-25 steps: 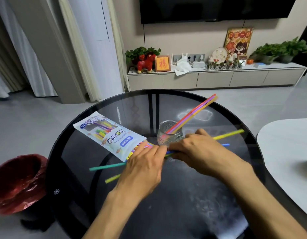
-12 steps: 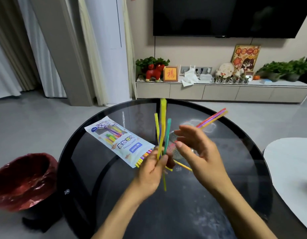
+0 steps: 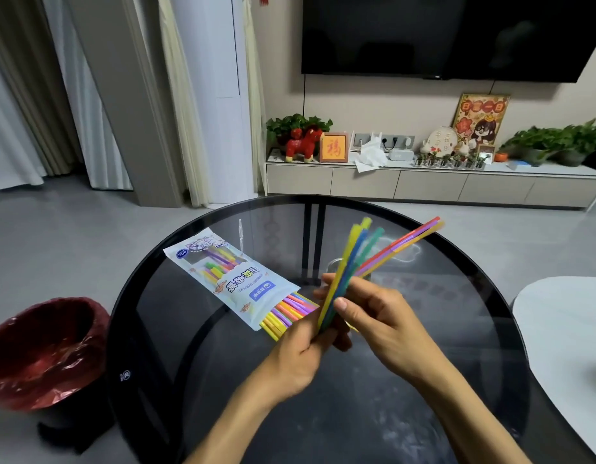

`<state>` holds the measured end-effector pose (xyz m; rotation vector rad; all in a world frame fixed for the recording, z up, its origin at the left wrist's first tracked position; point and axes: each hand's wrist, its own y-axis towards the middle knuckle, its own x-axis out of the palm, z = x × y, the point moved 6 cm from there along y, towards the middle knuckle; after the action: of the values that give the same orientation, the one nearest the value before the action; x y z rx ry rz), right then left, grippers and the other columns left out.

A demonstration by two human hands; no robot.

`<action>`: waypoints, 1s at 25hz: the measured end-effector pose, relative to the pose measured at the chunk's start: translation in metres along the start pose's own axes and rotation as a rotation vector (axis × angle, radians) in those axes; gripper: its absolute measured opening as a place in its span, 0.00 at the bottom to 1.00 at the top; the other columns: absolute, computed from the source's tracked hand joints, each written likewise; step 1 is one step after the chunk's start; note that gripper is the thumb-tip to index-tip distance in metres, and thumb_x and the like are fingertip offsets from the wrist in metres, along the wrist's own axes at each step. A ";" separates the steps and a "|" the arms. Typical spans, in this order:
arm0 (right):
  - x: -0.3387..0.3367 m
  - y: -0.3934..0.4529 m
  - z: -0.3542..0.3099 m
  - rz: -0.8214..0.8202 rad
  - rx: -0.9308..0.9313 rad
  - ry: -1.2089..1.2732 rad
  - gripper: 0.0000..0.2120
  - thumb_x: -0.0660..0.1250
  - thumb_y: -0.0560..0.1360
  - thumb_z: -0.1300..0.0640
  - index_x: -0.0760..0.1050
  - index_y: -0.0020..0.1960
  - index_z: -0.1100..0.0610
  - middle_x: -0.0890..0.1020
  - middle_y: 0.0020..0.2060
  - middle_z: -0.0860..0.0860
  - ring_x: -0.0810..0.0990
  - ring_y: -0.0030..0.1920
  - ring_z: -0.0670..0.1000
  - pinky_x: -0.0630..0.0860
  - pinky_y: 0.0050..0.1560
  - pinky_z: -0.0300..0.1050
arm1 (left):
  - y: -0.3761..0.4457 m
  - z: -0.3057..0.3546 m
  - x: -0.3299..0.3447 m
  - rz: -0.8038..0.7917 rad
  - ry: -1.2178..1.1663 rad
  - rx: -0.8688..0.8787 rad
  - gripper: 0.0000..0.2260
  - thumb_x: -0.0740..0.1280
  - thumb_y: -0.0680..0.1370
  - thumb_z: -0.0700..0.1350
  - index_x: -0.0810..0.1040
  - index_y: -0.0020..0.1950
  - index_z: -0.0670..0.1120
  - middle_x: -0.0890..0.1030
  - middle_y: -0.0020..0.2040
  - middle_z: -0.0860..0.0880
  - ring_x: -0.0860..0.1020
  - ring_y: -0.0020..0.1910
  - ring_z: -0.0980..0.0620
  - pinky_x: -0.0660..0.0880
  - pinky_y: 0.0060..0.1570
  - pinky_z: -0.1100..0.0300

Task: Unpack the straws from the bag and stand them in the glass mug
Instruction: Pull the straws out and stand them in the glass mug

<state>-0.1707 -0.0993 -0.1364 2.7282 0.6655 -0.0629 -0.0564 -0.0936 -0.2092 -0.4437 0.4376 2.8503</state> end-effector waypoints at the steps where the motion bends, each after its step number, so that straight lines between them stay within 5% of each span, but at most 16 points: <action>1: -0.002 0.000 0.000 -0.034 -0.010 -0.019 0.10 0.64 0.78 0.56 0.80 0.58 0.51 0.82 0.50 0.65 0.78 0.37 0.67 0.76 0.41 0.68 | 0.001 -0.005 0.002 -0.025 0.001 -0.014 0.08 0.59 0.81 0.39 0.75 0.48 0.49 0.81 0.43 0.50 0.81 0.45 0.58 0.75 0.48 0.66; 3: -0.008 -0.001 0.004 -0.079 0.003 -0.099 0.11 0.65 0.77 0.55 0.81 0.58 0.49 0.85 0.49 0.59 0.84 0.45 0.58 0.82 0.48 0.57 | -0.003 -0.019 0.007 -0.099 -0.007 -0.102 0.07 0.59 0.81 0.40 0.75 0.48 0.49 0.82 0.44 0.48 0.81 0.45 0.59 0.74 0.50 0.64; 6: -0.010 -0.001 0.013 -0.120 0.049 -0.124 0.09 0.69 0.75 0.61 0.84 0.54 0.57 0.86 0.43 0.53 0.84 0.44 0.47 0.81 0.43 0.41 | -0.008 -0.030 0.014 -0.244 0.028 -0.187 0.07 0.59 0.80 0.39 0.75 0.48 0.48 0.83 0.44 0.50 0.81 0.46 0.59 0.74 0.51 0.63; 9: -0.008 0.000 0.018 -0.125 0.077 -0.054 0.09 0.72 0.71 0.62 0.84 0.51 0.57 0.88 0.44 0.52 0.85 0.46 0.45 0.80 0.48 0.39 | -0.006 -0.019 0.017 -0.469 -0.005 -0.238 0.08 0.59 0.79 0.40 0.76 0.48 0.50 0.83 0.43 0.49 0.80 0.45 0.54 0.73 0.49 0.61; 12: -0.012 0.003 0.021 -0.002 0.086 0.033 0.05 0.70 0.73 0.65 0.83 0.48 0.62 0.88 0.39 0.54 0.85 0.40 0.46 0.79 0.39 0.37 | -0.010 -0.010 0.015 -0.600 -0.162 -0.341 0.05 0.58 0.81 0.38 0.73 0.53 0.44 0.81 0.42 0.46 0.81 0.40 0.55 0.74 0.43 0.64; 14: -0.022 0.007 0.026 0.158 0.109 0.094 0.05 0.69 0.74 0.65 0.82 0.48 0.64 0.87 0.39 0.55 0.86 0.38 0.48 0.79 0.35 0.38 | -0.010 -0.005 0.008 -0.513 -0.259 -0.374 0.06 0.60 0.80 0.38 0.73 0.56 0.42 0.82 0.44 0.45 0.83 0.42 0.51 0.78 0.49 0.61; 20: -0.114 0.020 0.029 0.865 0.053 0.487 0.05 0.68 0.77 0.60 0.80 0.43 0.58 0.86 0.33 0.50 0.85 0.36 0.49 0.83 0.39 0.44 | -0.003 0.001 -0.068 0.374 -0.188 -0.314 0.08 0.69 0.76 0.39 0.81 0.53 0.51 0.84 0.51 0.48 0.83 0.50 0.48 0.80 0.50 0.56; 25: -0.119 0.037 0.051 0.996 0.157 0.208 0.08 0.70 0.75 0.62 0.79 0.38 0.57 0.80 0.34 0.55 0.81 0.38 0.53 0.84 0.42 0.50 | -0.004 -0.005 -0.066 0.420 -0.130 -0.355 0.06 0.68 0.76 0.39 0.81 0.48 0.51 0.85 0.47 0.49 0.83 0.49 0.47 0.80 0.49 0.54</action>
<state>-0.2584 -0.1991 -0.1591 2.9054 -0.7210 0.4159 0.0076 -0.1029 -0.1927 -0.2430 -0.0099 3.3550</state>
